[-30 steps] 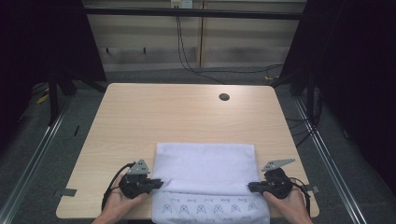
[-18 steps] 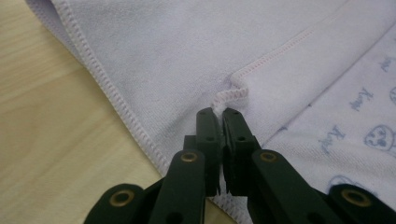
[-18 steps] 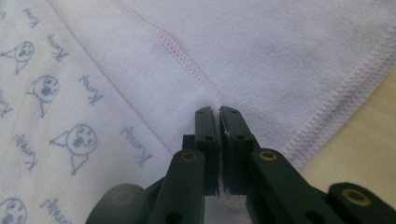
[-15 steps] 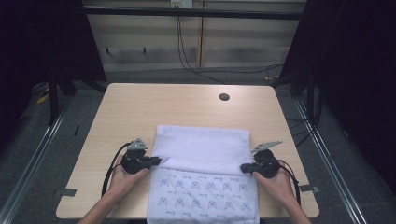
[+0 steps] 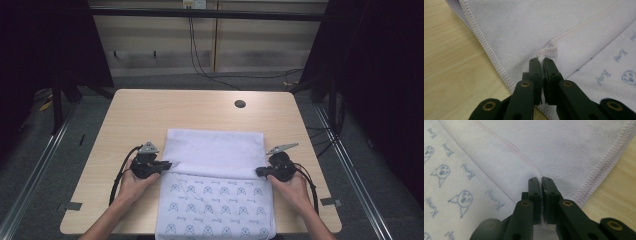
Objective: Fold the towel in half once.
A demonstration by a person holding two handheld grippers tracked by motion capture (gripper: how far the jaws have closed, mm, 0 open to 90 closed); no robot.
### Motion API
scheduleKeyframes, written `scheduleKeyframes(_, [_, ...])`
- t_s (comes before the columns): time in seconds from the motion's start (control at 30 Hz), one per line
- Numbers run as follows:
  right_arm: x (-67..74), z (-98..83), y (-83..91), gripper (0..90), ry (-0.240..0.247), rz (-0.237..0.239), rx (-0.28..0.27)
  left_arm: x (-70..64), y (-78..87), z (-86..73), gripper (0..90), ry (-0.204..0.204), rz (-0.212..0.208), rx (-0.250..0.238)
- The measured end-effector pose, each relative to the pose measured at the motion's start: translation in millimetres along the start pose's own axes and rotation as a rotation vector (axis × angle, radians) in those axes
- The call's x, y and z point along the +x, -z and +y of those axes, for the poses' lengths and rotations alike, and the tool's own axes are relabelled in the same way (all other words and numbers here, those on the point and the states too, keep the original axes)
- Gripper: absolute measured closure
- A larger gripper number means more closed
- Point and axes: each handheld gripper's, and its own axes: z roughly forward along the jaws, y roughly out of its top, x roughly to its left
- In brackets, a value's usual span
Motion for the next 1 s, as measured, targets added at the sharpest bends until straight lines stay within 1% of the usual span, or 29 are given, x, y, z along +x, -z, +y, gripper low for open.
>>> scheduleKeyframes(0.03, [-0.2,1.4,-0.2,86.7,0.000,-0.007,0.008,1.6,-1.2,1.0,86.5,-0.001,-0.002,-0.001])
scheduleKeyframes(0.07, [-0.9,2.8,-1.4,86.7,0.003,-0.010,0.002,3.2,-2.7,1.8,86.5,0.009,0.003,-0.010])
scheduleKeyframes(0.1, [-1.5,4.2,-2.3,86.8,0.006,-0.016,0.001,5.9,-3.4,2.9,86.5,0.008,-0.004,-0.006])
scheduleKeyframes(0.13, [-2.3,5.8,-3.0,86.7,0.003,-0.021,0.003,7.2,-4.5,4.2,86.6,0.019,-0.001,-0.009])
scheduleKeyframes(0.17, [-3.5,6.7,-4.1,86.7,-0.004,-0.020,-0.002,9.9,-5.1,5.7,86.5,0.010,-0.001,-0.002])
scheduleKeyframes(0.2, [-4.8,7.9,-5.0,86.7,-0.007,-0.019,-0.006,9.9,-5.1,5.7,86.5,0.010,-0.001,-0.002])
scheduleKeyframes(0.23, [-6.6,10.0,-6.2,86.7,-0.010,-0.025,-0.006,13.4,-7.7,7.9,86.5,0.014,0.008,-0.011])
scheduleKeyframes(0.27, [-7.7,11.0,-7.2,86.7,-0.011,-0.021,-0.009,15.6,-8.7,8.5,86.5,0.020,0.008,-0.016])
scheduleKeyframes(0.3, [-9.0,12.7,-8.3,86.8,-0.013,-0.024,-0.010,15.6,-8.7,8.5,86.5,0.020,0.008,-0.016])
scheduleKeyframes(0.33, [-11.2,14.8,-10.0,86.7,-0.018,-0.026,-0.015,19.3,-10.7,10.5,86.5,0.034,0.015,-0.022])
scheduleKeyframes(0.37, [-11.9,16.1,-10.9,86.7,-0.028,-0.020,-0.017,20.6,-12.0,11.8,86.6,0.037,0.017,-0.026])
scheduleKeyframes(0.53, [-19.0,25.0,-16.8,86.7,-0.033,-0.026,-0.022,30.6,-16.8,19.2,86.5,0.045,0.031,-0.019])
scheduleKeyframes(0.57, [-19.9,26.7,-18.2,86.7,-0.037,-0.030,-0.024,31.9,-18.3,20.8,86.5,0.056,0.034,-0.025])
scheduleKeyframes(0.6, [-21.4,28.7,-19.3,86.7,-0.035,-0.033,-0.024,34.1,-19.4,22.4,86.5,0.058,0.037,-0.022])
scheduleKeyframes(0.63, [-22.9,30.4,-20.4,86.7,-0.041,-0.031,-0.023,36.5,-20.2,24.1,86.5,0.054,0.043,-0.018])
scheduleKeyframes(0.67, [-24.2,32.1,-21.6,86.7,-0.041,-0.035,-0.027,37.8,-21.2,25.8,86.5,0.061,0.045,-0.016])
scheduleKeyframes(0.7, [-25.5,33.8,-23.1,86.7,-0.040,-0.035,-0.031,39.5,-22.1,27.3,86.5,0.055,0.052,-0.015])
scheduleKeyframes(0.73, [-25.6,35.4,-24.2,86.7,-0.046,-0.041,-0.031,41.8,-23.0,28.5,86.5,0.056,0.051,-0.013])
scheduleKeyframes(0.77, [-26.1,37.0,-25.1,86.7,-0.044,-0.052,-0.029,44.1,-24.1,29.5,86.5,0.065,0.055,-0.018])
scheduleKeyframes(0.83, [-28.1,40.2,-28.2,86.7,-0.049,-0.046,-0.041,48.1,-26.1,31.9,86.5,0.082,0.058,-0.023])
scheduleKeyframes(0.93, [-31.0,44.9,-32.1,86.7,-0.061,-0.048,-0.049,54.2,-28.5,35.5,86.5,0.086,0.071,-0.019])
scheduleKeyframes(0.97, [-32.1,47.0,-33.2,86.7,-0.059,-0.052,-0.047,55.5,-30.1,36.8,86.5,0.097,0.075,-0.026])
scheduleKeyframes(1.0, [-32.8,49.1,-34.8,86.7,-0.065,-0.054,-0.051,57.2,-31.4,38.3,86.5,0.097,0.082,-0.029])
